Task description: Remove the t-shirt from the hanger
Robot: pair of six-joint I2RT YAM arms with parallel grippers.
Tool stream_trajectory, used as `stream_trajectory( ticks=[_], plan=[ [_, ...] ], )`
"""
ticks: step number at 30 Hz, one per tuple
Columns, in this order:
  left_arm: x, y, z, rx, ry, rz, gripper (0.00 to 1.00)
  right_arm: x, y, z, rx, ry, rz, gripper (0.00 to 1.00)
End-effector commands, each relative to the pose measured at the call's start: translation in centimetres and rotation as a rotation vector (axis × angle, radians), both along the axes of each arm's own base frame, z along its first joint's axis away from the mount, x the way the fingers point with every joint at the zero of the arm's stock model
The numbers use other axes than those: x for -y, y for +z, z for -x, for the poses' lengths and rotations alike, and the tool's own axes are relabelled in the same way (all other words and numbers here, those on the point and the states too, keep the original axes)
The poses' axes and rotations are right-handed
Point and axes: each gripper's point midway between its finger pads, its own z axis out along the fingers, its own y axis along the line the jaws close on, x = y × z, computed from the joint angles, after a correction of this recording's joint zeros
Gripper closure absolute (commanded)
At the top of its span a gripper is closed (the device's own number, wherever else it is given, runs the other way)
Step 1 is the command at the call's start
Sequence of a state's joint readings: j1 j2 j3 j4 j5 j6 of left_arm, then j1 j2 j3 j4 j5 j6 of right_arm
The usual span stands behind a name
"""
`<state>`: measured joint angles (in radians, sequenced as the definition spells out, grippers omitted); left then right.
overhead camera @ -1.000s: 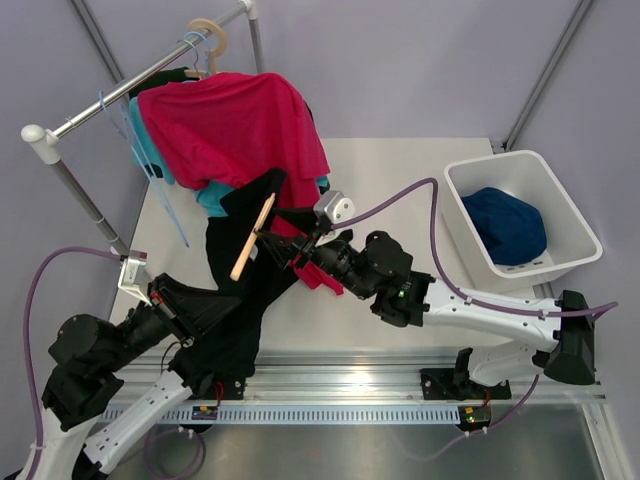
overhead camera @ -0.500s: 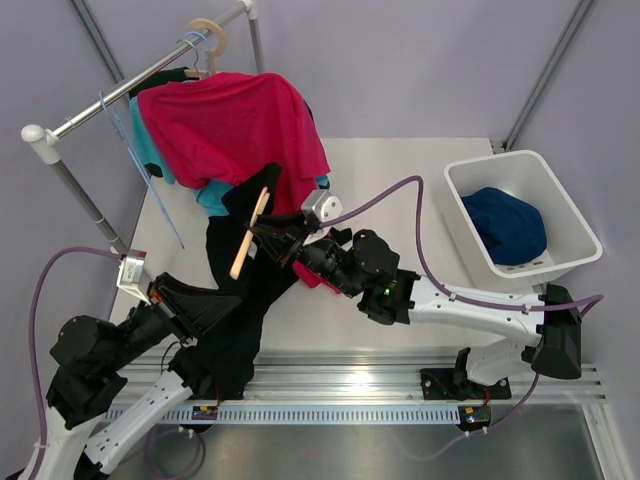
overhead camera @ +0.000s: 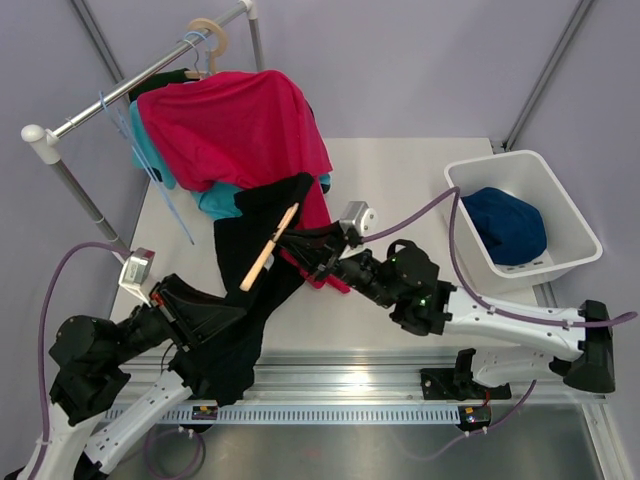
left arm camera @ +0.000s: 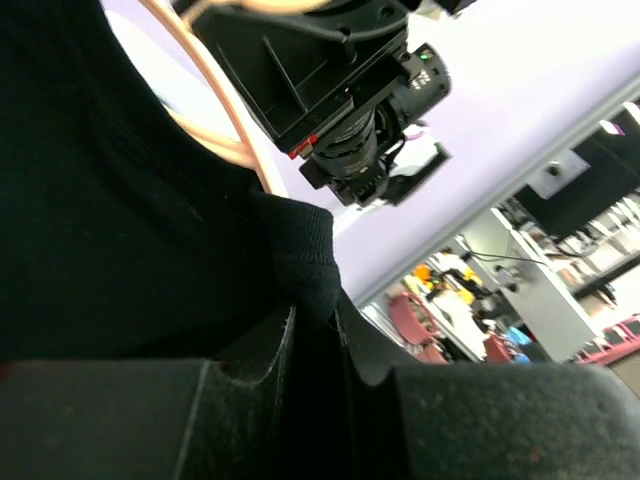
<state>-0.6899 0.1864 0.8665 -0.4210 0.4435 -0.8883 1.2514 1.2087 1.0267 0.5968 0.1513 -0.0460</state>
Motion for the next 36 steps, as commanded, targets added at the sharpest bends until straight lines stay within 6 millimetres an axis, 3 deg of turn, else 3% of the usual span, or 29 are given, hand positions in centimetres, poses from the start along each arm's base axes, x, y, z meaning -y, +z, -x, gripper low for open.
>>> stream_trajectory(
  ticks=[1, 2, 3, 4, 9, 12, 19, 20, 23, 27, 31, 36],
  plan=[
    [-1.5, 5.5, 4.7, 0.203, -0.131, 0.143, 0.74, 5.0, 4.5, 1.0, -0.006, -0.022, -0.121, 1.00],
    [-1.6, 5.6, 4.6, 0.194, -0.126, 0.150, 0.52, 5.7, 4.5, 0.9, -0.014, -0.038, -0.117, 1.00],
    [-1.7, 5.8, 4.3, 0.165, -0.111, 0.166, 0.15, 7.0, 4.8, 1.2, -0.020, -0.046, -0.112, 1.00],
    [-1.8, 5.8, 4.2, 0.155, -0.106, 0.176, 0.03, 7.6, 4.8, 1.1, -0.027, -0.061, -0.109, 1.00],
    [-1.9, 6.7, 3.9, 0.148, -0.086, 0.188, 0.01, 11.8, 5.5, 1.8, -0.044, -0.097, -0.094, 1.00],
    [-1.9, 7.2, 3.6, 0.159, -0.070, 0.188, 0.01, 15.7, 7.0, 2.7, -0.041, -0.118, -0.118, 1.00],
    [-0.9, 5.9, 1.2, 0.173, 0.000, 0.122, 0.01, 24.8, 10.4, 4.5, -0.046, -0.178, -0.196, 1.00],
    [-0.9, 5.9, 0.9, 0.221, 0.019, 0.097, 0.01, 26.3, 11.7, 4.9, -0.042, -0.185, -0.230, 1.00],
    [-0.7, 5.2, -1.3, 0.249, 0.108, 0.028, 0.01, 29.0, 13.4, 5.4, -0.046, -0.202, -0.261, 1.00],
    [0.7, 3.0, -5.5, 0.171, 0.201, -0.076, 0.01, 30.4, 14.6, 5.5, -0.044, -0.227, -0.248, 1.00],
    [2.4, 0.8, -7.5, 0.124, 0.194, -0.155, 0.01, 32.0, 16.4, 6.0, -0.035, -0.230, -0.273, 1.00],
    [2.4, -1.8, -10.2, 0.101, 0.284, -0.230, 0.01, 34.1, 17.2, 5.7, -0.051, -0.282, -0.291, 1.00]
  ],
)
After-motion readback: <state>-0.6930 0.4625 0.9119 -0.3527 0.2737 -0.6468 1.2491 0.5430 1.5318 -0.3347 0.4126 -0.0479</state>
